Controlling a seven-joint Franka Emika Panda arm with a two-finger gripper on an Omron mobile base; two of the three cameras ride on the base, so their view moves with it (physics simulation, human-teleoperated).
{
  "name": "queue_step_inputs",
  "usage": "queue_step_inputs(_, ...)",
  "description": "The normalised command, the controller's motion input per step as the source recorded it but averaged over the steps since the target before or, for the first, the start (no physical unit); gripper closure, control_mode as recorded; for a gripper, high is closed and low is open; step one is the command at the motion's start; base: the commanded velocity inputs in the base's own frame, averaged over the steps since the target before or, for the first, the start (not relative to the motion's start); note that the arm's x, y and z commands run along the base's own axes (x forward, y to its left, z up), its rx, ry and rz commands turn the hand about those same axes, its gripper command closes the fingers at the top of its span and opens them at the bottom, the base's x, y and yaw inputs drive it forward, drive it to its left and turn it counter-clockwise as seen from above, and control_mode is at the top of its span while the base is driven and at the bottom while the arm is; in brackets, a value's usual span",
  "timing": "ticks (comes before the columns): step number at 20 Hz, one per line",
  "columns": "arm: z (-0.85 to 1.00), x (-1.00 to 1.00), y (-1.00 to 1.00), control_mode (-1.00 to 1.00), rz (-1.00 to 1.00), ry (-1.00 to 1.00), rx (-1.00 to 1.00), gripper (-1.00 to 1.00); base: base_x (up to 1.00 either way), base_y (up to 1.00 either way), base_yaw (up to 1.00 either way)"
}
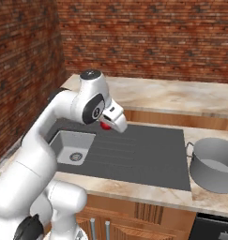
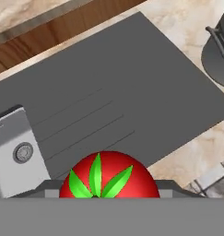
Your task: Dump the tomato from the pot into the sink. Then turn on the water and wash the tomato. Then turn off the water and put the tomato back in the pot.
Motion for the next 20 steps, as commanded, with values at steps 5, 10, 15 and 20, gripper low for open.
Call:
queue_step_inputs(5, 0.0, 0.02, -1.0, -1.0, -0.2, 0.1, -0.08, 1.0, 0.0, 0.0, 0.0)
queue_step_inputs(10, 0.0, 0.02, -1.0, -1.0, -0.15, 0.04, -0.07, 1.0, 0.0, 0.0, 0.0)
queue_step_inputs(15, -0.02, 0.15, -1.0, -1.0, -0.04, 0.03, 0.0, 1.0, 0.0, 0.0, 0.0)
queue_step_inputs(20, -0.13, 0.18, -0.98, -1.0, 0.0, 0.04, 0.0, 1.0, 0.0, 0.0, 0.0)
